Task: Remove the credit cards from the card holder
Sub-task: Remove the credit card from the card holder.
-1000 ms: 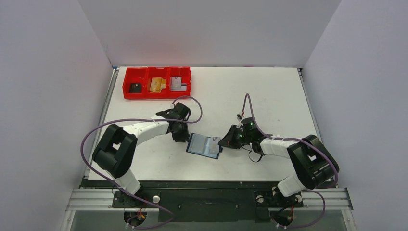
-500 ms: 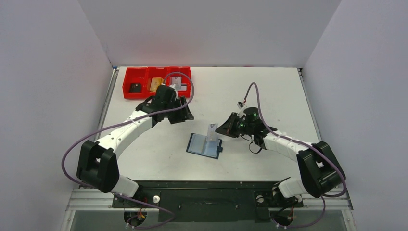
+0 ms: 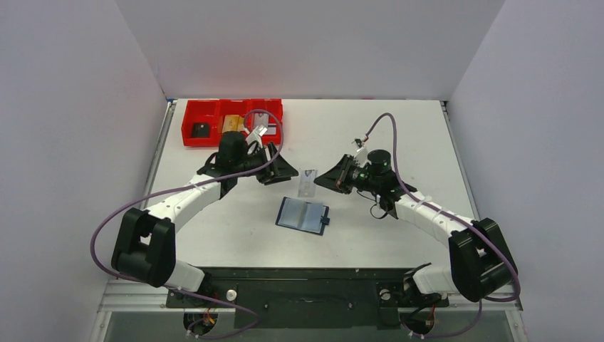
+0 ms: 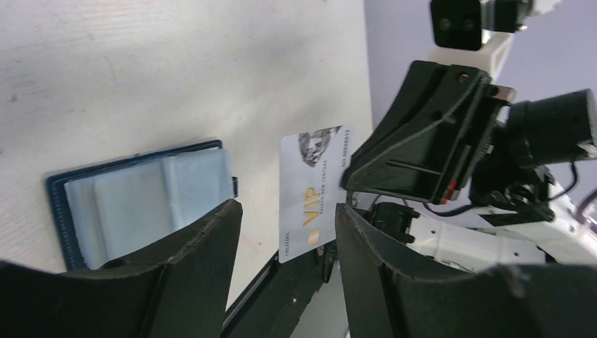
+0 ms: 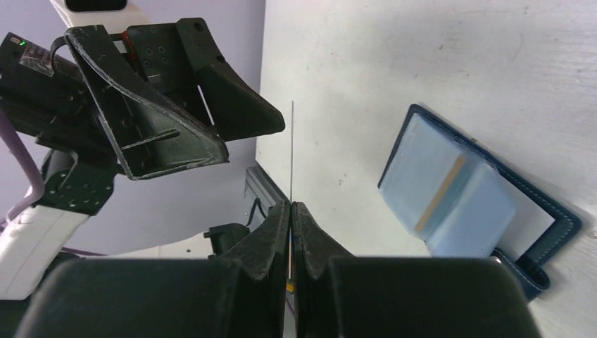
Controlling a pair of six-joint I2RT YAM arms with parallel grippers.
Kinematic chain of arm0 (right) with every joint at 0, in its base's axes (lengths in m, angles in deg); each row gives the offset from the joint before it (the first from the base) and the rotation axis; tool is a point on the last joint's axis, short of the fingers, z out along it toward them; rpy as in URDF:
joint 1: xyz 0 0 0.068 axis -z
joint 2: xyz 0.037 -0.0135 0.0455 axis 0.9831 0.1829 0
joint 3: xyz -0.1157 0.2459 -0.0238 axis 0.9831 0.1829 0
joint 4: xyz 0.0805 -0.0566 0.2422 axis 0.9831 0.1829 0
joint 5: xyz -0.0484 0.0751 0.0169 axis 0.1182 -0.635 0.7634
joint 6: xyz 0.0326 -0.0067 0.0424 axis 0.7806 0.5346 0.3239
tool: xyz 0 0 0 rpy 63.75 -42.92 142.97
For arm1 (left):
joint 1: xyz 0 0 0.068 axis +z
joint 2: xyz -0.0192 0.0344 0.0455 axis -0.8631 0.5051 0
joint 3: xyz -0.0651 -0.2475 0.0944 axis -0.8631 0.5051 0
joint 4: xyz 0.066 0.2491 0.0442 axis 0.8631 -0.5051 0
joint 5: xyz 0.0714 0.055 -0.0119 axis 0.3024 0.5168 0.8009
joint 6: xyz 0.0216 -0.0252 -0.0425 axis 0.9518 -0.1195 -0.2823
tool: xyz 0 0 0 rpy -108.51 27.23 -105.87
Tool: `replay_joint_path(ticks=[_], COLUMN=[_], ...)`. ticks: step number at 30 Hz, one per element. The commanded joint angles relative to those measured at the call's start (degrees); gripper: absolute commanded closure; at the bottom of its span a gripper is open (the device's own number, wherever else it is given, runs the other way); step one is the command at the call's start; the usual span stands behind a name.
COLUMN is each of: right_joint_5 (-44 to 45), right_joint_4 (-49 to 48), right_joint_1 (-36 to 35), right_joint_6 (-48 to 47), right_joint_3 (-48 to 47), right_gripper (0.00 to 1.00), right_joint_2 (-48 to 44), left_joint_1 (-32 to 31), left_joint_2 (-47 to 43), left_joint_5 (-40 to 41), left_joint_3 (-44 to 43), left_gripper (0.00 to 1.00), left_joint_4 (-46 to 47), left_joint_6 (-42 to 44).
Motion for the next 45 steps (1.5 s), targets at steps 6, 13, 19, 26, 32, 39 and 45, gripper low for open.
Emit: replay_joint_path(ticks=[6,13,19,26,32,39,45], right_joint_5=[-3.8,-4.1,-4.0,-3.9,-3.0,8.7,20.0], right_joint_4=[-9.5,-10.0,-11.0,-12.3,-9.3,10.0,20.9], right_joint_1=[0.5,0.5,0.5,0.2,0.2,0.1,0.0], right_joint_6=[6.4,7.2,7.7,8.0,5.7,-5.6,-10.7], right_joint_3=[-2.6,-2.6,-2.5,-2.4,-3.0,-6.8,-7.7], right_gripper=[1.0,1.0,1.0,1.0,1.0,0.33,0.22], right_joint_2=[-1.9,-2.6,-2.2,-1.2,-1.1,-5.8,-9.9], left_joint_1=[0.7,0.6,0.1,-1.1,-1.7,-1.9,-1.9], left_joint_2=[0.4,1.1,2.1,3.5,3.8,1.8,0.0], left_joint_5=[-9.4,-9.8,-11.9,-14.5,-14.0,-8.7,6.0], left_joint_3=[-0.4,-0.7,-0.1,1.3,1.8,1.3,-5.9], left_gripper=[0.51,0.51,0.52,0.58,1.0,1.0,1.0], left_joint_4=[12.8,11.4,14.7,21.5,21.0,15.4,-3.8], left_joint_6=[-4.8,-3.9,-6.2,-11.4,-11.5,-7.6,3.6])
